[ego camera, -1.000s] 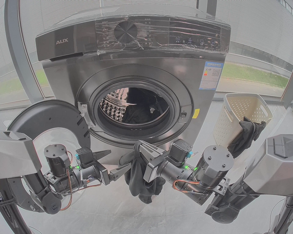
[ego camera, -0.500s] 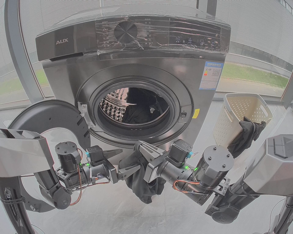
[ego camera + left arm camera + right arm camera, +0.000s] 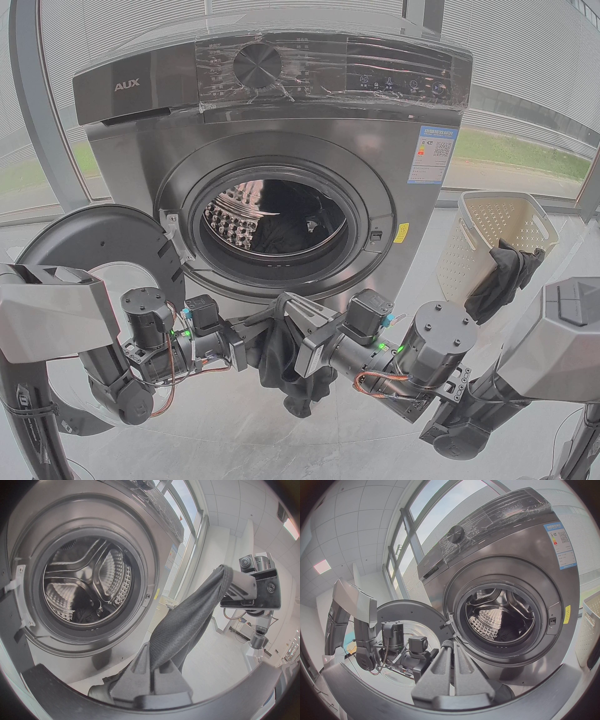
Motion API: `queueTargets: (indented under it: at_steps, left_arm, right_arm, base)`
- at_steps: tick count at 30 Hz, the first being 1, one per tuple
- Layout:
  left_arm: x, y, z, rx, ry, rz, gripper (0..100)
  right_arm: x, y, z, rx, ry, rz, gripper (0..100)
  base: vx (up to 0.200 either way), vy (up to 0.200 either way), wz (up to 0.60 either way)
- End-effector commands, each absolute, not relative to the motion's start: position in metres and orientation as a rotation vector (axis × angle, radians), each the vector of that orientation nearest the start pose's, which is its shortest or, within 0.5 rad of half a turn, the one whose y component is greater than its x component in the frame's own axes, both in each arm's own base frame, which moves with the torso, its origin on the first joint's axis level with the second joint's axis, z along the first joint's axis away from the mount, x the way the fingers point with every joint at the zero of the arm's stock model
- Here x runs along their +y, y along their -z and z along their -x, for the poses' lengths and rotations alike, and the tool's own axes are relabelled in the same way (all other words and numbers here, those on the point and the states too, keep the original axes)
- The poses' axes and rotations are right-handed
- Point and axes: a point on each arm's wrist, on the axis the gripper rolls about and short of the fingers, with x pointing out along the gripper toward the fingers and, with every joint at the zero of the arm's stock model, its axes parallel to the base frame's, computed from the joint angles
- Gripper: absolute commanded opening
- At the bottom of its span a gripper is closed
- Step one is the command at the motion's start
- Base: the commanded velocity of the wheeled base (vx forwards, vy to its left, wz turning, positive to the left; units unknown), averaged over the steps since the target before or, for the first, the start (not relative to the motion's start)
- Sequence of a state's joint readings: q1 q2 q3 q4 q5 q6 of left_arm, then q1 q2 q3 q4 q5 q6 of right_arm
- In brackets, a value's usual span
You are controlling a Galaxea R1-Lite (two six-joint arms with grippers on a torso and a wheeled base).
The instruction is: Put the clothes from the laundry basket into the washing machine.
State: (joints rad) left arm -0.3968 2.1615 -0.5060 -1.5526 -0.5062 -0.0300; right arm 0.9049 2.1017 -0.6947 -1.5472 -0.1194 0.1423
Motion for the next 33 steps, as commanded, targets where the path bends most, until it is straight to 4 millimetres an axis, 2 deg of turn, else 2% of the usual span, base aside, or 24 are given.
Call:
queueTargets:
  at_steps: [1,2,5,8,13,18,19,26,33]
  left_arm:
    - [-0.129,-0.073,-0.284,0.093,0.885,0.024,0]
    - [-0.122,-0.083,-0.273,0.077,0.878,0.014,0]
    - [-0.11,-0.098,-0.258,0.056,0.869,0.028,0]
    - [-0.106,-0.109,-0.262,-0.004,0.844,0.005,0]
    - [-0.107,-0.108,-0.264,-0.001,0.842,0.004,0]
    - [-0.108,-0.115,-0.266,-0.031,0.844,0.013,0]
    - [-0.108,-0.116,-0.266,-0.035,0.844,0.013,0]
    - [-0.108,-0.124,-0.271,-0.075,0.833,0.013,0]
    - [-0.106,-0.127,-0.273,-0.087,0.813,0.013,0]
  right_arm:
    - [0.277,-0.111,-0.225,-0.065,-0.781,-0.204,0]
    - [0.276,-0.109,-0.227,-0.06,-0.775,-0.201,0]
    - [0.271,-0.105,-0.235,-0.052,-0.749,-0.196,0]
    - [0.267,-0.098,-0.243,-0.035,-0.723,-0.195,0]
    - [0.262,-0.098,-0.249,-0.035,-0.705,-0.197,0]
    - [0.261,-0.091,-0.254,-0.024,-0.692,-0.187,0]
    - [0.262,-0.09,-0.255,-0.02,-0.69,-0.187,100]
    - [0.258,-0.07,-0.262,0.03,-0.666,-0.156,100]
    - [0.24,-0.043,-0.264,0.129,-0.632,-0.103,100]
  base:
    - [0.0,0.0,0.0]
    - [0.0,0.0,0.0]
    - [0.0,0.0,0.0]
    - [0.0,0.0,0.0]
    - [0.0,0.0,0.0]
    - [0.0,0.0,0.0]
    - [0.0,0.0,0.0]
    - [0.0,0.0,0.0]
    - [0.0,0.0,0.0]
